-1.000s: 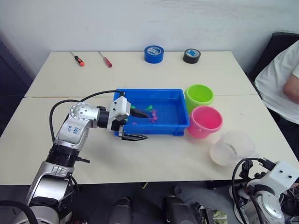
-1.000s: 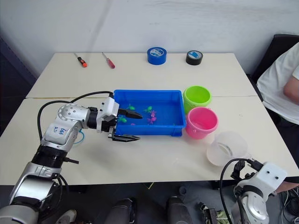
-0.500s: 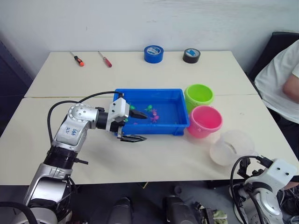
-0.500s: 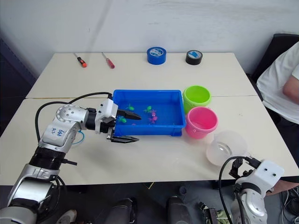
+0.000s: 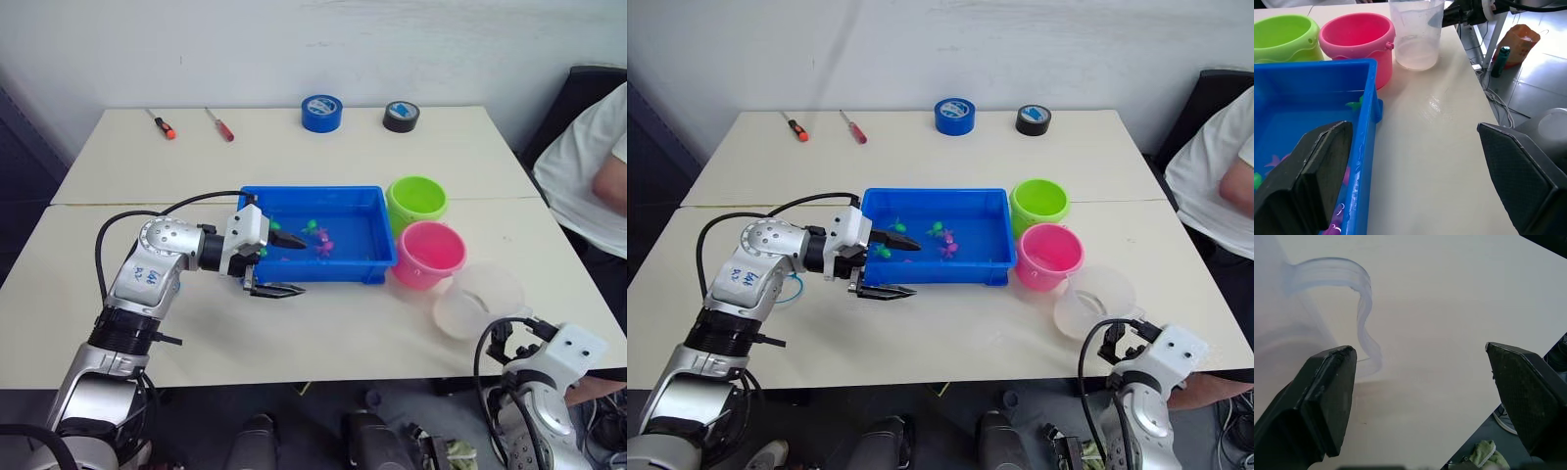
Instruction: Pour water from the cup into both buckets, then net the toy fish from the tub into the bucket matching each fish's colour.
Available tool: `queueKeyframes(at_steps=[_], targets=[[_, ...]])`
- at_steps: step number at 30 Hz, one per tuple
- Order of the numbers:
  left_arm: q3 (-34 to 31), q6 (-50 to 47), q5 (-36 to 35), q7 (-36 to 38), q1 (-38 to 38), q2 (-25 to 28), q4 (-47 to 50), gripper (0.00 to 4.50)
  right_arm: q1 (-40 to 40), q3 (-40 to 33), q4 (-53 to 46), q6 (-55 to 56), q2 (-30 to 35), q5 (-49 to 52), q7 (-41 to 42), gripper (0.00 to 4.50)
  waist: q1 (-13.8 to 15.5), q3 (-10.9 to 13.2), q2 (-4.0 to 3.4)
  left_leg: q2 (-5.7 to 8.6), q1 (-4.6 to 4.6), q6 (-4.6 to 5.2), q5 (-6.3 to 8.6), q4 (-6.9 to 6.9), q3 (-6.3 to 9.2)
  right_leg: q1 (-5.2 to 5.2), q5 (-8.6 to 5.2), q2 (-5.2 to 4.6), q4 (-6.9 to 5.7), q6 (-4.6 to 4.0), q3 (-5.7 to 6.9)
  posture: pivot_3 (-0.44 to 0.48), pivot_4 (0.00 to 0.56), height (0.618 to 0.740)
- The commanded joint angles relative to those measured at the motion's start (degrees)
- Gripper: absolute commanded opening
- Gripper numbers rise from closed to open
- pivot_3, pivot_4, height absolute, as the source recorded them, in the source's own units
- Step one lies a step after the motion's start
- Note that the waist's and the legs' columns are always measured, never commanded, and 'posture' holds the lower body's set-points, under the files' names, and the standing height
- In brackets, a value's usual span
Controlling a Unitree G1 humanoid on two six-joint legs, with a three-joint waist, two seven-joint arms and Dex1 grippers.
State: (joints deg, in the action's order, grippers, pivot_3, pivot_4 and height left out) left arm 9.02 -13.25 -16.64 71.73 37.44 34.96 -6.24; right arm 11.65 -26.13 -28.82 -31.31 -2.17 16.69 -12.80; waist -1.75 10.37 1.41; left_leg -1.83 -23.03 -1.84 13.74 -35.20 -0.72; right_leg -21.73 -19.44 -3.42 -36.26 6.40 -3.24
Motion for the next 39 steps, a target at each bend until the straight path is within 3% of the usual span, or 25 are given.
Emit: queueKeyframes(at_steps=[1,10,13,20,21,39], targets=[[-2.0,-0.2,-1.1,-0.3,-0.4,0.8,2.6,4.44,-0.2,-0.2,0.0,2.7,1.2,-0.3,1.3,4.50,0.0,0.0,-0.03,-0.01,0.00,0.00,0.00,0.00,0.00,0.00,0.00,0.00,0.00,0.00,0.00,0.000,0.150,0.734],[-2.1,-0.6,-1.4,-0.5,-0.6,1.6,3.4,4.44,-0.9,0.0,3.9,7.8,2.2,-0.4,3.5,4.50,0.0,0.0,-0.04,0.00,0.01,0.00,0.00,0.00,-0.01,-0.02,0.00,0.02,-0.05,0.01,-0.01,0.000,0.150,0.734],[-2.1,-0.8,-1.5,-0.5,-0.7,1.7,3.6,4.50,-1.0,0.1,4.7,9.2,2.6,-0.7,4.1,3.71,0.0,0.0,-0.04,0.00,0.01,0.00,0.00,0.00,-0.01,-0.02,0.00,0.02,-0.06,0.01,-0.02,0.000,0.150,0.734],[-2.2,-1.2,-1.7,-0.6,-0.9,1.8,4.2,4.50,-0.9,0.6,4.8,10.2,2.5,-0.1,4.9,0.28,0.1,0.0,-0.05,0.00,0.00,-0.01,-0.01,0.00,0.00,-0.03,-0.01,0.01,-0.08,0.01,-0.01,0.000,0.150,0.734],[-2.2,-1.3,-1.7,-0.6,-0.9,1.8,4.3,4.50,-0.9,0.6,4.8,10.3,2.4,0.0,5.0,0.01,0.1,0.0,-0.05,0.01,0.00,-0.01,-0.01,0.00,0.00,-0.03,-0.01,0.00,-0.08,0.01,-0.01,0.000,0.150,0.734],[-2.0,-2.0,-1.7,-1.2,-0.6,1.2,4.2,4.50,-0.3,1.0,2.2,10.0,1.7,0.7,4.5,0.01,0.1,0.0,-0.05,0.01,0.01,-0.02,-0.02,0.00,0.00,-0.03,-0.01,-0.01,-0.12,0.02,-0.02,0.000,0.150,0.734]])
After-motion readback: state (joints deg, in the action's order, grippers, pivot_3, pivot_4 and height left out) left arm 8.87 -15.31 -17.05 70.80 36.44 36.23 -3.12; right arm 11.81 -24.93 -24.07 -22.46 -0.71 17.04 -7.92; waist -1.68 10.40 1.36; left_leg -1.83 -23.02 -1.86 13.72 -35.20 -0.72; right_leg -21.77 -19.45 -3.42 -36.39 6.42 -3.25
